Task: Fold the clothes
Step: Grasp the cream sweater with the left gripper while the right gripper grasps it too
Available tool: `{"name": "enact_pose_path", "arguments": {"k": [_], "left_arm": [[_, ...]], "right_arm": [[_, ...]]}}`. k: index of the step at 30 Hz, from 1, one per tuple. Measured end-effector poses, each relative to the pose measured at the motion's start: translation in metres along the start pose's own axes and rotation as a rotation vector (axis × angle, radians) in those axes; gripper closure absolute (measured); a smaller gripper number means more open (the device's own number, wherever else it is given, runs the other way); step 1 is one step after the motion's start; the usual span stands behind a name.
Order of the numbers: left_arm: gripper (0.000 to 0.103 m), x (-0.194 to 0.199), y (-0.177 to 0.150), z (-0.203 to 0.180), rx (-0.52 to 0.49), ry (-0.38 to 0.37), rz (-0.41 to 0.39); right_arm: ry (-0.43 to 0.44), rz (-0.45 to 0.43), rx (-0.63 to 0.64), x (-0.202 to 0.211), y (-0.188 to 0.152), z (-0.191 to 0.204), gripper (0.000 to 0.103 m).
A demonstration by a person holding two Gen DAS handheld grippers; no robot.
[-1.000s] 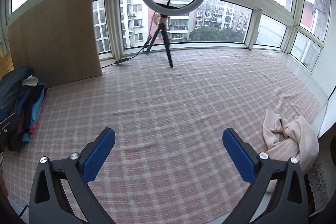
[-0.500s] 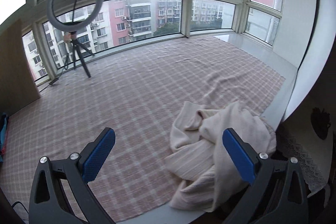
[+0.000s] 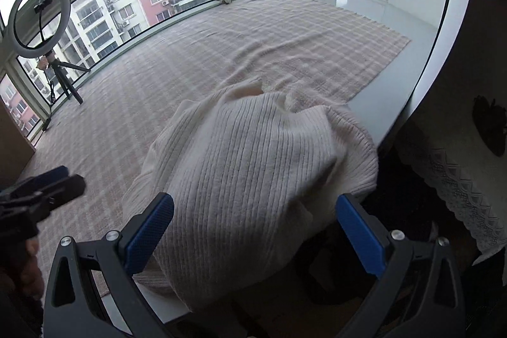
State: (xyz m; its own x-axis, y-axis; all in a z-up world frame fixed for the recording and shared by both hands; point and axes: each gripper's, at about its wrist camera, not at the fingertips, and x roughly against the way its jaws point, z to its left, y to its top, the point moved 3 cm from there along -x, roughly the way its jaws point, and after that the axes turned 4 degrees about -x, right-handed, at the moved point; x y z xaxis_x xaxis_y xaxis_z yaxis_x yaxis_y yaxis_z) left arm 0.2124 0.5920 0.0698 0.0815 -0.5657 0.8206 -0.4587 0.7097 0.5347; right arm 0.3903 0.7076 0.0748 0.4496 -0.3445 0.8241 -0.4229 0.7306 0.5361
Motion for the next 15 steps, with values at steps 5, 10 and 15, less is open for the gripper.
{"name": "enact_pose_path", "arguments": {"k": [5,10,15], "left_arm": [[0.029,-0.048,-0.004,-0.025,-0.057,-0.06,0.109],[0.061,-0.053,-0.011,-0.062,-0.142,-0.116,0.11],[0.084,-0.04,-0.02,-0.102,-0.251,-0.185,0.086]], "right_arm": [[0.103,0.068,-0.072,-0.029,-0.011,-0.007,0.014],[0.198,0.119,-0.133,-0.037,-0.022,-0.016,0.076],[0.146,0.067,-0.113,-0.014,-0.024,-0.023,0.083]]}}
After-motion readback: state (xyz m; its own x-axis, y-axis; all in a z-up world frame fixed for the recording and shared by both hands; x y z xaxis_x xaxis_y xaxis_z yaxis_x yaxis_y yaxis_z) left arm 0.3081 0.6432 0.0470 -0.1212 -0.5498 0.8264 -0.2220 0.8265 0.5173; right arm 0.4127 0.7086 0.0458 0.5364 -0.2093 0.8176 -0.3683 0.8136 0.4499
